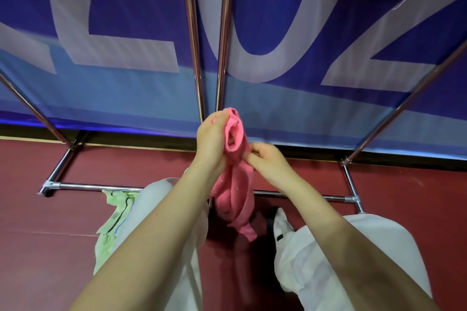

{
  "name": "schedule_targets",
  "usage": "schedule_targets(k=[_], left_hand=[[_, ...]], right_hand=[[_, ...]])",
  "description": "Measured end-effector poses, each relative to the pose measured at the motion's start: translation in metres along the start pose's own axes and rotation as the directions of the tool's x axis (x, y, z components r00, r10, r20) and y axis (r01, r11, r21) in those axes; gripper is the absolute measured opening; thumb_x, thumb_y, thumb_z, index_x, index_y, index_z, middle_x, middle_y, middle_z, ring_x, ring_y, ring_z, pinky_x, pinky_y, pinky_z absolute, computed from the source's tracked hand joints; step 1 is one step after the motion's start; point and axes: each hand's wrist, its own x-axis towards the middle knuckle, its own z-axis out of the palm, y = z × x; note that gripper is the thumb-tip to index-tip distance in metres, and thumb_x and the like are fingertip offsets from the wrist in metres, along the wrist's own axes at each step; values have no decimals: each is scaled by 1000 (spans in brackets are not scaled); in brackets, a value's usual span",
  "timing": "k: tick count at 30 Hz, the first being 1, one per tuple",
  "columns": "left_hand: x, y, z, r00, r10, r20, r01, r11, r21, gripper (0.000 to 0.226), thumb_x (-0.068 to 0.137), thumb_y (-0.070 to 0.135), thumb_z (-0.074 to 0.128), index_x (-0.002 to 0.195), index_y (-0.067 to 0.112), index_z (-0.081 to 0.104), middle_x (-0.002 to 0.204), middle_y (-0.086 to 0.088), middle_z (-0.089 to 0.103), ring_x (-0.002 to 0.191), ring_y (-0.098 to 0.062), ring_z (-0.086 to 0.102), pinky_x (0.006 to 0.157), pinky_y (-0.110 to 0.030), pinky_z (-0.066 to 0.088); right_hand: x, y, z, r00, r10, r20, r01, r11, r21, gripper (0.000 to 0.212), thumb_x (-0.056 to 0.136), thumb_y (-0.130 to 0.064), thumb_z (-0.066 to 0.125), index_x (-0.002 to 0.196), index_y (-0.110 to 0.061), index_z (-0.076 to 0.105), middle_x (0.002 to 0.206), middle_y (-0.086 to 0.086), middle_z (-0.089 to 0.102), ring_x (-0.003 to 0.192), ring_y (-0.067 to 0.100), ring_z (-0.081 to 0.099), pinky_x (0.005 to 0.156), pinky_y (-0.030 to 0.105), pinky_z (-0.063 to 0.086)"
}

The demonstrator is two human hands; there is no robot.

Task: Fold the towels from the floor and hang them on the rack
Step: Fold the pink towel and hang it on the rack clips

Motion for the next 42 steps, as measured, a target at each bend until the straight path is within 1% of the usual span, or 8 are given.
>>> schedule_targets(k=[4,8,14,17,22,27,35,42], left_hand=[[8,9,-11,1000,-3,-20,1,995,-103,27,94,8,53,69,13,60,48,4,56,43,-8,50,51,-21,40],[21,16,-28,998,-9,-60,-3,979,-205,26,95,13,54,71,13,64,56,2,60,54,-11,53,62,-27,41],[29,21,-42,987,-49,-156,20,983,-185,13,92,13,60,80,13,65,66,-1,62,61,-13,58,64,-26,49],[28,25,-45,986,8,-168,4,998,70,23,90,15,59,67,18,61,56,6,58,55,-11,52,57,-22,44],[29,17,-45,992,120,-44,-81,855,512,27,91,15,54,64,19,56,67,-5,54,58,-16,48,51,-22,40],[24,1,-35,986,163,34,-145,742,654,23,91,19,60,113,19,67,94,-4,64,85,-15,58,88,-28,47],[-6,-26,-4,951,42,306,-219,788,575,28,99,20,46,116,18,69,117,3,68,108,-6,61,96,-19,43],[-16,-32,8,936,-43,349,-153,844,513,19,98,26,50,85,16,60,80,7,56,75,-7,50,72,-23,41]], right_hand=[[1,18,11,992,28,126,-15,995,-103,8,91,-9,60,85,-8,65,75,0,62,70,7,53,68,23,43],[-5,30,16,985,54,167,-24,983,-180,25,97,-19,52,74,-10,53,67,-3,43,61,6,37,54,15,30],[1,42,13,983,159,-93,-142,976,164,24,98,-14,48,75,-17,57,71,-3,50,69,8,43,62,20,35],[7,31,-2,951,177,-255,-64,915,399,23,95,-6,52,75,-14,59,74,3,54,73,15,45,68,27,37],[0,6,-21,924,-15,-383,124,957,261,23,94,-6,53,74,-17,57,72,-4,53,67,1,46,65,15,38],[-9,-4,-25,935,-150,-322,188,978,91,21,93,-6,54,77,-20,58,74,-8,58,68,-2,50,68,15,39],[-11,-13,-31,953,-183,-242,209,974,83,25,94,-2,52,79,-20,60,79,-5,64,72,-1,57,71,15,44],[-12,-22,-42,949,-193,-249,222,970,95,19,94,-1,51,84,-13,62,83,-3,66,78,2,60,77,16,46]])
